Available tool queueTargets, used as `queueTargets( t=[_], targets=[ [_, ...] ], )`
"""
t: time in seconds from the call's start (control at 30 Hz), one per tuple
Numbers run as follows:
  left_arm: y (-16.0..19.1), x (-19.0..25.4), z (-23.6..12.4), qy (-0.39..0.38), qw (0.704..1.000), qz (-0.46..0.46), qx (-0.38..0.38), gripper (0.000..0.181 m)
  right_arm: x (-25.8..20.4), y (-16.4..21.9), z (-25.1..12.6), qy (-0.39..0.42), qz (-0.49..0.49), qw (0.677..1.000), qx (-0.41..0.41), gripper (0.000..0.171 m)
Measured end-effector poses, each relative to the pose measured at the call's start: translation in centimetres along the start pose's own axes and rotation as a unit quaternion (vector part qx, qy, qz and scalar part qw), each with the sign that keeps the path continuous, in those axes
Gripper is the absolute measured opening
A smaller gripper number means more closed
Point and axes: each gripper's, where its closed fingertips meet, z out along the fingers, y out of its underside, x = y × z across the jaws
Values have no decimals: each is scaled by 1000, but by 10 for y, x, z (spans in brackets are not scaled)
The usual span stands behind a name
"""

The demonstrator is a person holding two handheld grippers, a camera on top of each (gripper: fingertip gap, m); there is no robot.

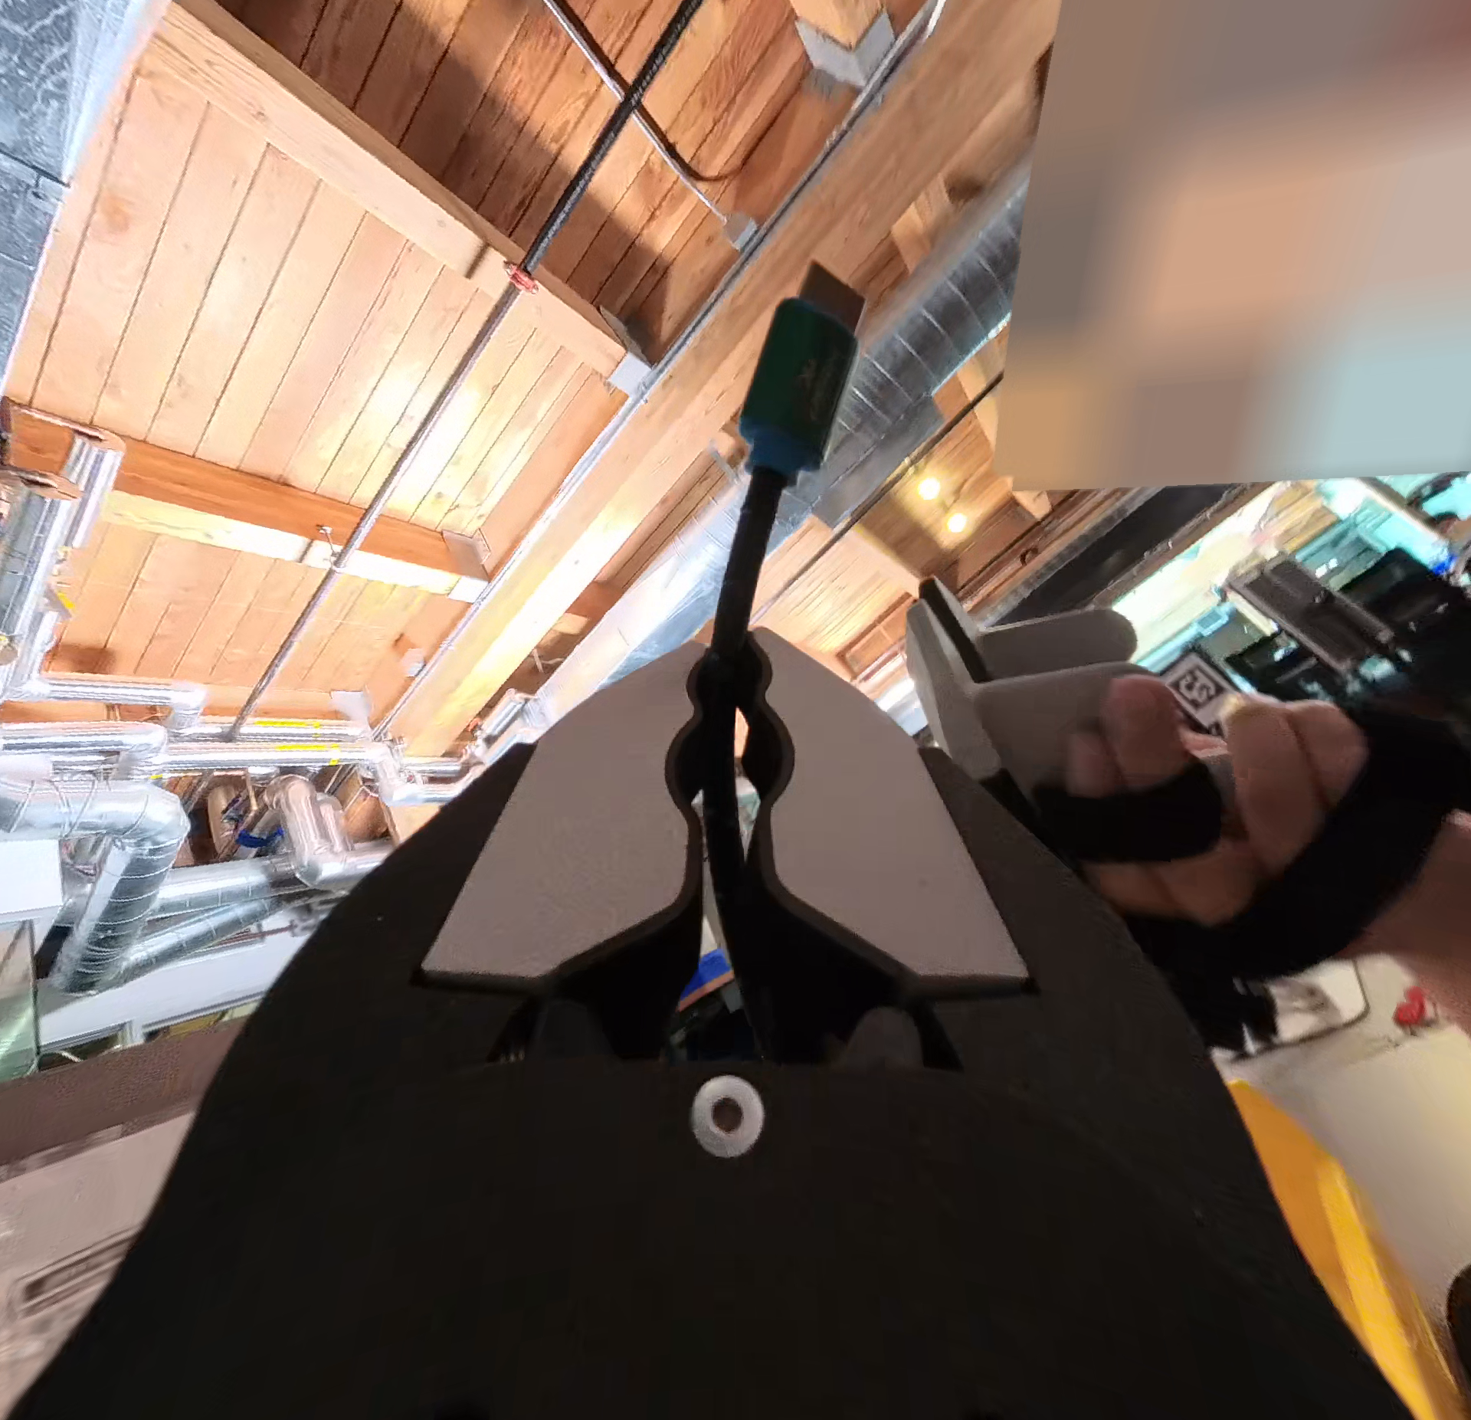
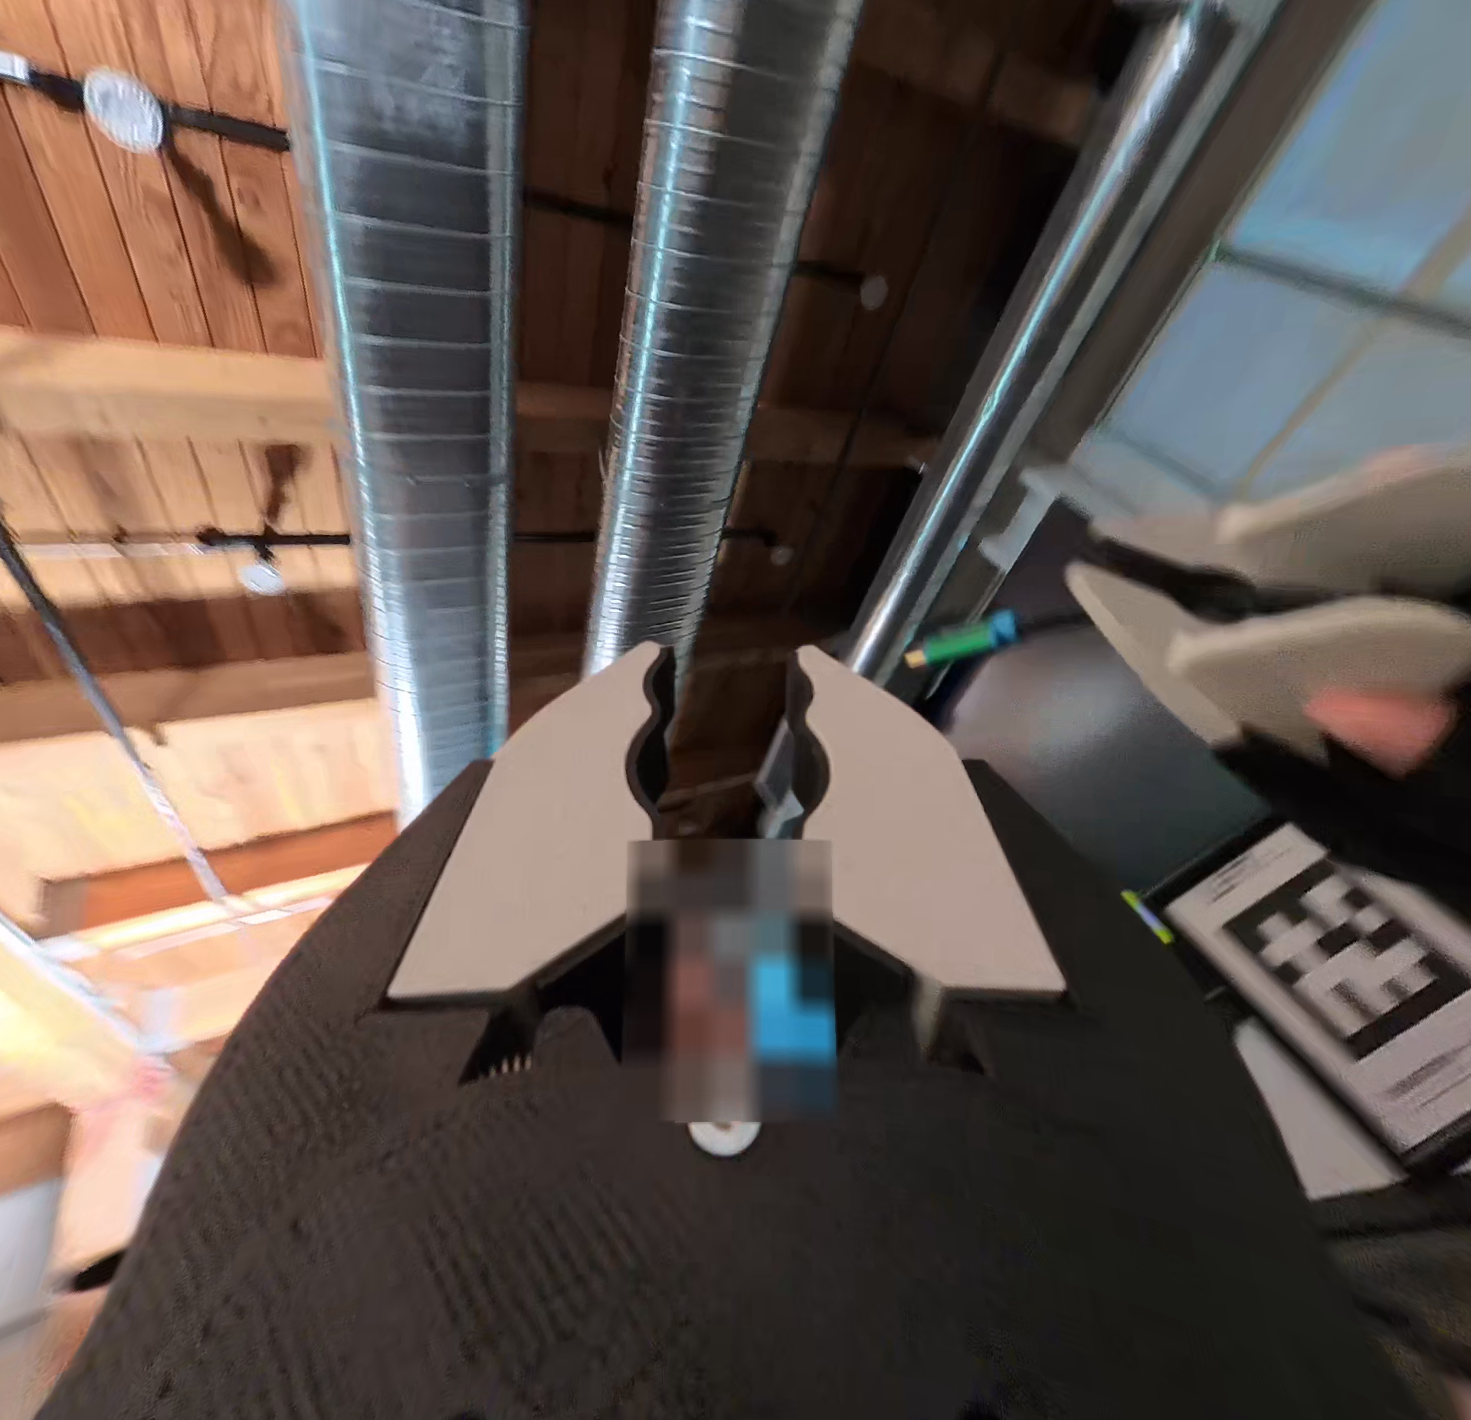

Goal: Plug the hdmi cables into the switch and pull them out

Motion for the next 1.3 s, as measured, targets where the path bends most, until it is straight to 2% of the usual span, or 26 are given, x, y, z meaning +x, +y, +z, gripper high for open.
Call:
queueTargets(
  t=[0.07, 0.23, 0.27, 0.37, 0.5, 0.77, 0.93, 1.1, 1.2, 1.3],
  targets=[
    [5, 0, 1, -24, 1000, -8, 16, 3, 23, 9, 0, -15, 80, 997, -2, 33],
    [31, 15, 8, -54, 996, 66, -27, 2, 77, 21, -15, 34, 115, 992, 40, 37],
    [34, 16, 8, -64, 994, 79, -32, 3, 75, 19, -18, 20, 111, 992, 48, 26],
    [39, 19, 8, -66, 994, 80, -35, 3, 67, 19, -15, 8, 91, 995, 46, 35],
    [45, 29, 11, -52, 992, 103, -43, 3, 54, 16, -13, -8, 62, 996, 61, 35],
    [50, 42, 11, -23, 991, 126, -44, 3, 56, 31, -6, 4, 104, 994, 42, 30],
    [50, 47, 13, -19, 990, 130, -42, 3, 52, 33, -5, -4, 116, 992, 43, 18],
    [69, 44, 15, -13, 987, 131, -94, 1, 51, 23, -12, 32, 72, 996, 48, 14],
    [75, 42, 15, 16, 983, 123, -134, 22, 43, 20, -9, 54, 11, 998, 15, 13],
    [71, 34, 8, 38, 978, 128, -160, 26, 28, 14, -6, 71, -89, 994, -8, 12]
  ],
)
